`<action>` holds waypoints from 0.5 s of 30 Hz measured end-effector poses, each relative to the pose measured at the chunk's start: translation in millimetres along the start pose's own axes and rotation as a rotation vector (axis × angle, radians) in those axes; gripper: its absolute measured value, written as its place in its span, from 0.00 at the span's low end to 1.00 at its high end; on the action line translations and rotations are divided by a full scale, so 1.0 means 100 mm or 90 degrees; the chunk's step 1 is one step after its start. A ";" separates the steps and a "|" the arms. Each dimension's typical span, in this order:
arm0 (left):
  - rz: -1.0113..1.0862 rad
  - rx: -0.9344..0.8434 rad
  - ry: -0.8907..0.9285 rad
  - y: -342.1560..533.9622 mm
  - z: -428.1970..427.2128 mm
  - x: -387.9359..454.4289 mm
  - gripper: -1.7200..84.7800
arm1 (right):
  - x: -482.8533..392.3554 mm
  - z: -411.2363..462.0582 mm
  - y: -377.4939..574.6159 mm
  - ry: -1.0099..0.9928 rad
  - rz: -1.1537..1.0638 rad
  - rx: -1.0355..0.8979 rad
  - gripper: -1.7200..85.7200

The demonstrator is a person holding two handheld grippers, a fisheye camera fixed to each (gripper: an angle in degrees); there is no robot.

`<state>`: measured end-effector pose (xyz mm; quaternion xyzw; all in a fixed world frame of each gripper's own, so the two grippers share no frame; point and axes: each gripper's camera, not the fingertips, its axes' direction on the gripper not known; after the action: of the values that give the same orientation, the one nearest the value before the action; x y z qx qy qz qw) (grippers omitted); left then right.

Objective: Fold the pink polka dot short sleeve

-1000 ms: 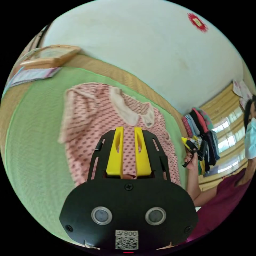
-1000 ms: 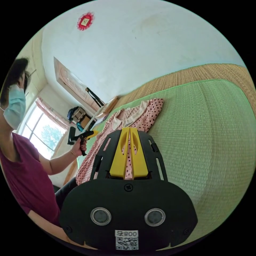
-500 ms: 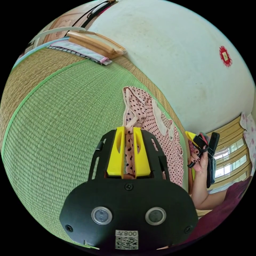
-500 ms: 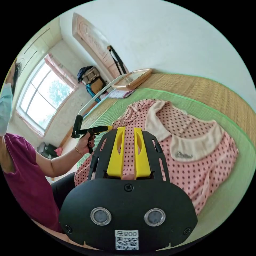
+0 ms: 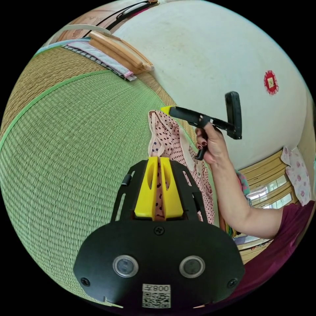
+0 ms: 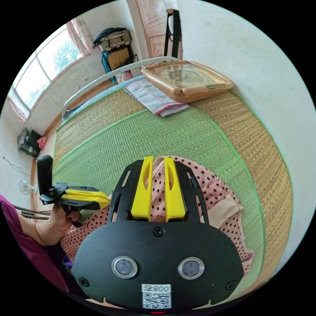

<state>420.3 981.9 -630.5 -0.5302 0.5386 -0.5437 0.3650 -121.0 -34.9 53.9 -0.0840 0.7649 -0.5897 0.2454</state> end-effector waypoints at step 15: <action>0.045 0.010 0.003 -0.02 -0.19 0.00 0.03 | -0.07 0.27 -0.59 0.064 -0.041 -0.054 0.04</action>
<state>402.2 986.5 -625.9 -0.5064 0.5534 -0.5360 0.3872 -111.0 -72.5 106.4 -0.0889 0.7974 -0.5679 0.1836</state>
